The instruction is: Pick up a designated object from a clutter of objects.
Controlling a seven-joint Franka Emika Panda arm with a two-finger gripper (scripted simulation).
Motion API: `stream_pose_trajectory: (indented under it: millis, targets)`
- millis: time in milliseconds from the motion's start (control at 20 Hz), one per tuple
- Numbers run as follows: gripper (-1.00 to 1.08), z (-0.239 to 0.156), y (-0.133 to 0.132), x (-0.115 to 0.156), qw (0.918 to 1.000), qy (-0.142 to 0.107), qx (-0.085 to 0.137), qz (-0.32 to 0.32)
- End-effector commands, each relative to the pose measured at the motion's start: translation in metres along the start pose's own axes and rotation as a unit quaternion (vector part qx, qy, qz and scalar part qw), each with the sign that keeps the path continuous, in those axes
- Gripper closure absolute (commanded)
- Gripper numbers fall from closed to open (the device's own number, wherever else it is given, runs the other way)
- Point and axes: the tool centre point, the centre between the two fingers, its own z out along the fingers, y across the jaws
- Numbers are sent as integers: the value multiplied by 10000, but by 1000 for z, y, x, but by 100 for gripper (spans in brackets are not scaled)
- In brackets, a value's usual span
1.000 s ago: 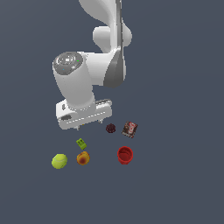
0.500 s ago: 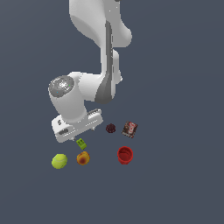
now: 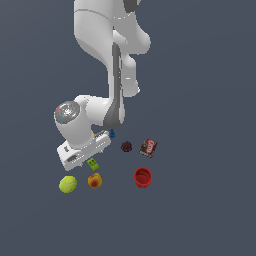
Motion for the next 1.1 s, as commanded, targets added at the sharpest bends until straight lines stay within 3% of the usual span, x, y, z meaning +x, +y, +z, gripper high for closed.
stream_pose_trajectory:
  millis: [0, 600, 1050]
  targets:
    - [-92, 7, 3, -2, 9999, 9, -13, -121]
    - [-92, 20, 6, -6, 9997, 12, -19, -228]
    - [-92, 59, 5, -6, 9997, 15, -23, -244]
